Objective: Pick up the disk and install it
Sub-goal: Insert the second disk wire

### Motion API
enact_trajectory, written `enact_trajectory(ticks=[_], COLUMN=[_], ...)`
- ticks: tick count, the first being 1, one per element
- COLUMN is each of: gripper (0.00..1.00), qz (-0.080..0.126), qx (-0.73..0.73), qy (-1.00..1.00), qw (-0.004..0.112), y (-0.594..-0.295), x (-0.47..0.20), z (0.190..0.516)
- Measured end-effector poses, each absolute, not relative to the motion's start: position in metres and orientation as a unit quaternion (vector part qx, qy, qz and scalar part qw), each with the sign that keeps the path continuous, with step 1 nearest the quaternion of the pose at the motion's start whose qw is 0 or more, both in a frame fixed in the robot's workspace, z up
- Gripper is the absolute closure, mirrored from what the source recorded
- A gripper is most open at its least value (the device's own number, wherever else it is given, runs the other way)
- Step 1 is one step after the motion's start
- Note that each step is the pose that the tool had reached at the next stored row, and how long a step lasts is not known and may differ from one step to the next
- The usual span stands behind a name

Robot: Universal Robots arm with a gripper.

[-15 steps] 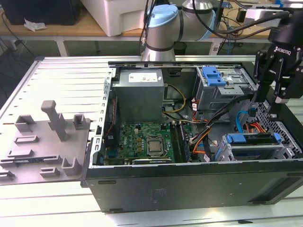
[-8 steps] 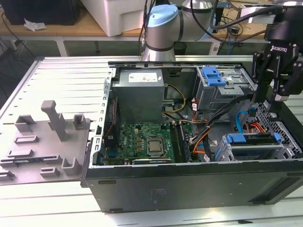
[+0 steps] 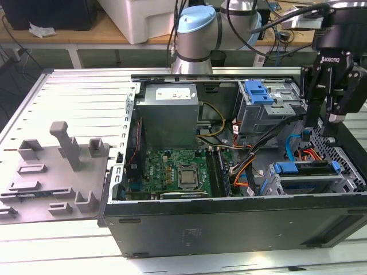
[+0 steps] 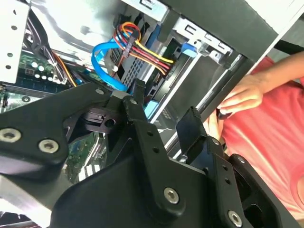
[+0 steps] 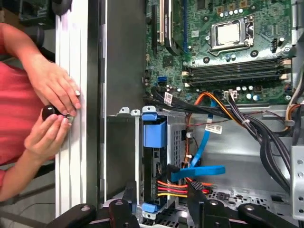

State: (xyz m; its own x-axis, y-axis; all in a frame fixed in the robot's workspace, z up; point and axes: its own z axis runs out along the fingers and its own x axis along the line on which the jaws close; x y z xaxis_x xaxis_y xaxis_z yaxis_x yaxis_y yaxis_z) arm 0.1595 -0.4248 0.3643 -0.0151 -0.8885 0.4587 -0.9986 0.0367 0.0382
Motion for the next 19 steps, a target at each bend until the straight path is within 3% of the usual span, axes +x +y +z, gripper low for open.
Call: enact_trajectory(ticks=[3,6,19], gripper=[0.45,0.66,0.66], qz=[0.159,0.169,0.186], qx=[0.675,0.673,0.667], qy=[-0.694,-0.692,-0.688], qw=[0.191,0.2,0.217], y=[-0.42,-0.415,-0.4], x=[0.155,0.15,0.148], z=[0.362,0.36,0.351])
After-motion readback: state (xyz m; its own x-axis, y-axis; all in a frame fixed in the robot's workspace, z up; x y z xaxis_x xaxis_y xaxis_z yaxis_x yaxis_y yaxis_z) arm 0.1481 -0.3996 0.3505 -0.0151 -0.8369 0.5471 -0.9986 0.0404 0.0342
